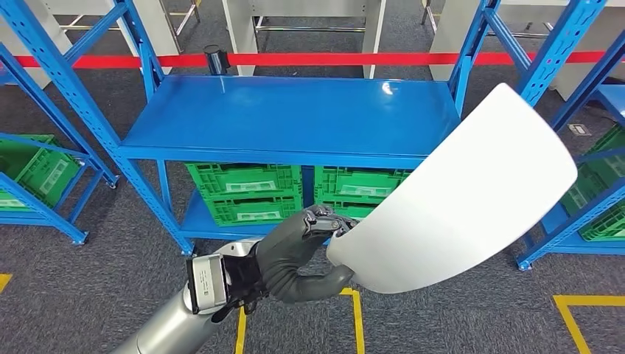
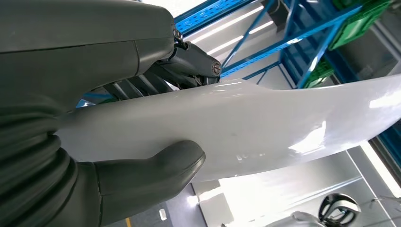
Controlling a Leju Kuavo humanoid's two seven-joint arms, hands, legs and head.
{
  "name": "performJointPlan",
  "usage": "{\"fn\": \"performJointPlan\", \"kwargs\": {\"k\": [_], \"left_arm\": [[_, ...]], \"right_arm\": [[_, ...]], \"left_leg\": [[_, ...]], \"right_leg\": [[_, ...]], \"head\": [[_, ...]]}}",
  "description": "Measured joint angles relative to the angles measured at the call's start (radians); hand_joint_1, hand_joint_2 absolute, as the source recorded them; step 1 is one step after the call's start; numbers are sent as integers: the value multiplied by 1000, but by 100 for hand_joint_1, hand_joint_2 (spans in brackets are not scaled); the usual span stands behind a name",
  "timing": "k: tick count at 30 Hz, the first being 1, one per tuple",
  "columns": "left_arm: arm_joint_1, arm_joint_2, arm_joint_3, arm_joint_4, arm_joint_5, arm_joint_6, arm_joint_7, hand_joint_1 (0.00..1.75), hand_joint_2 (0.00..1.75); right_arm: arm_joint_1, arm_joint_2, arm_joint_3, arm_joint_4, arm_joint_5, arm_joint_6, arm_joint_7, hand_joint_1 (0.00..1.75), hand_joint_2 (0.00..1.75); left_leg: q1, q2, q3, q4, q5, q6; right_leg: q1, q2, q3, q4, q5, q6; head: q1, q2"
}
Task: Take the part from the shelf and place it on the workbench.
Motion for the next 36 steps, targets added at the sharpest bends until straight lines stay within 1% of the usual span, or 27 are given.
{"fn": "performJointPlan", "kwargs": {"k": [1, 3, 4, 5, 6, 8, 9, 10, 13, 15, 16, 18, 19, 20, 21, 22, 24, 25, 26, 28, 29, 30, 32, 33, 34, 35, 36], "left_arm": [[0, -1, 0, -2, 0, -1, 0, 175, 175], [1, -1, -1, -3, 0, -2, 1, 175, 175], [2, -1, -1, -3, 0, -3, 2, 175, 175], [2, -1, -1, -3, 0, -3, 2, 175, 175], [2, -1, -1, -3, 0, -3, 2, 175, 175], [2, -1, -1, -4, 1, -3, 2, 175, 175], [2, -1, -1, -4, 1, -3, 2, 175, 175], [2, -1, -2, -5, 1, -4, 3, 175, 175], [1, -2, -3, -7, 3, -10, 4, 175, 175], [0, -2, -4, -9, 6, -17, 4, 175, 175], [-1, -2, -5, -9, 8, -21, 4, 175, 175], [-1, -1, -8, -9, 12, -27, 4, 175, 175], [-1, -1, -9, -9, 13, -30, 4, 175, 175], [-1, -1, -10, -9, 16, -33, 4, 175, 175], [-1, -1, -11, -9, 20, -36, 4, 175, 175], [-1, -1, -12, -10, 23, -39, 4, 175, 175], [-2, 0, -14, -11, 30, -44, 4, 175, 175], [-3, 0, -15, -12, 33, -46, 4, 175, 175], [-3, 1, -16, -12, 35, -47, 3, 175, 175], [-3, 1, -18, -13, 39, -51, 1, 175, 175], [-3, 1, -18, -13, 41, -52, 0, 175, 175], [-3, 1, -19, -14, 43, -54, -2, 175, 175], [-3, 2, -21, -16, 45, -56, -5, 175, 175], [-3, 2, -22, -16, 45, -57, -5, 175, 175], [-3, 2, -23, -15, 45, -56, -5, 175, 175], [-3, 2, -24, -14, 44, -54, -5, 175, 175], [-5, 2, -25, -12, 43, -51, -5, 175, 175]], "right_arm": [[0, -1, -4, 0, -2, 1, 0, 0, 0], [0, -1, -9, 0, -5, 2, 1, 0, 0], [1, -1, -11, 0, -5, 2, 1, 0, 0], [1, -2, -13, 0, -5, 2, 1, 0, 0], [1, -3, -15, 0, -5, 1, 1, 0, 0], [0, -4, -19, 0, -6, 1, -1, 0, 0], [-1, -5, -21, 0, -7, 0, -4, 0, 0], [-1, -5, -23, 0, -9, 0, -9, 0, 0], [0, -5, -28, 0, -13, -1, -17, 0, 0], [0, -5, -30, 0, -17, -1, -17, 0, 0], [0, -5, -31, 0, -19, -2, -17, 0, 0], [0, -5, -34, 0, -23, -5, -17, 0, 0], [1, -6, -36, 0, -24, -8, -17, 0, 0], [1, -6, -39, 0, -26, -11, -17, 0, 0], [1, -6, -43, 0, -29, -15, -16, 0, 0], [1, -6, -47, 0, -32, -17, -16, 0, 0], [0, -6, -53, 0, -39, -20, -15, 0, 0], [-2, -6, -54, 0, -41, -21, -16, 0, 0], [-2, -6, -56, 0, -43, -22, -16, 0, 0], [0, -7, -60, 0, -43, -24, -17, 0, 0], [2, -8, -62, 0, -43, -25, -18, 0, 0], [4, -8, -65, 0, -44, -27, -20, 0, 0], [4, -10, -70, 0, -46, -33, -25, 0, 0], [4, -12, -71, 0, -46, -39, -27, 0, 0], [3, -15, -72, 0, -46, -45, -28, 0, 0], [4, -18, -73, 0, -46, -50, -28, 0, 0], [6, -23, -75, 0, -47, -54, -28, 0, 0]], "left_leg": [[2, 1, -6, -2, 10, 4], [1, 2, -25, 1, 23, 8], [0, 2, -34, 5, 28, 8], [0, 3, -42, 9, 31, 7], [1, 3, -49, 15, 34, 5], [1, 3, -61, 27, 35, 0], [0, 4, -65, 33, 35, -5], [-2, 5, -69, 38, 35, -10], [-3, 8, -73, 38, 39, -27], [-1, 6, -86, 67, 16, -39], [1, 4, -104, 108, -11, -44], [5, 1, -158, 237, -78, -52], [7, 1, -182, 291, -99, -54], [8, 1, -190, 315, -101, -55], [9, -1, -179, 300, -85, -54], [10, -7, -149, 247, -54, -52], [11, -45, -77, 106, -1, -43], [10, -62, -54, 59, 12, -40], [8, -74, -45, 36, 14, -36], [6, -60, -45, 30, 17, -25], [7, -49, -44, 26, 22, -18], [9, -37, -43, 21, 26, -10], [10, -10, -45, 16, 32, 0], [8, 3, -48, 16, 32, 3], [6, 16, -51, 17, 32, 4], [5, 29, -53, 19, 32, 5], [4, 41, -54, 21, 31, 5]], "right_leg": [[-1, 1, -19, 48, -36, 3], [-1, 1, -67, 179, -117, 9], [-1, 1, -80, 226, -140, 11], [-1, 1, -75, 240, -144, 12], [-1, 1, -49, 212, -130, 12], [-1, 0, 41, 81, -89, 8], [0, 0, 76, 23, -75, 3], [2, 1, 95, -12, -70, -4], [5, 6, 92, -24, -63, -23], [0, 10, 90, -28, -55, -36], [-1, 13, 88, -30, -51, -41], [-1, 20, 80, -30, -46, -45], [-1, 26, 76, -30, -44, -45], [-1, 32, 73, -30, -41, -43], [-2, 40, 71, -29, -39, -41], [-2, 49, 70, -29, -37, -38], [-2, 67, 67, -27, -33, -30], [-3, 76, 64, -27, -30, -24], [-4, 84, 60, -28, -26, -16], [-8, 102, 53, -35, -17, 0], [-9, 97, 50, -33, -17, 5], [-8, 81, 41, -18, -27, 9], [-5, 33, -4, 73, -82, 13], [-4, 17, -36, 140, -116, 15], [-4, 11, -63, 200, -141, 17], [-4, 8, -76, 234, -149, 18], [-4, 5, -70, 230, -139, 18]], "head": [[3, 0], [9, 0], [11, 0], [11, 0], [12, 0], [14, 0], [15, 0], [15, 0], [14, 0], [11, 0], [8, 0], [4, 0], [3, 0], [3, 0], [2, 0], [2, 0], [1, 0], [1, 0], [1, 0], [1, 0], [1, 0], [4, 0], [11, 0], [14, 0], [15, 0], [16, 0], [17, 0]]}}
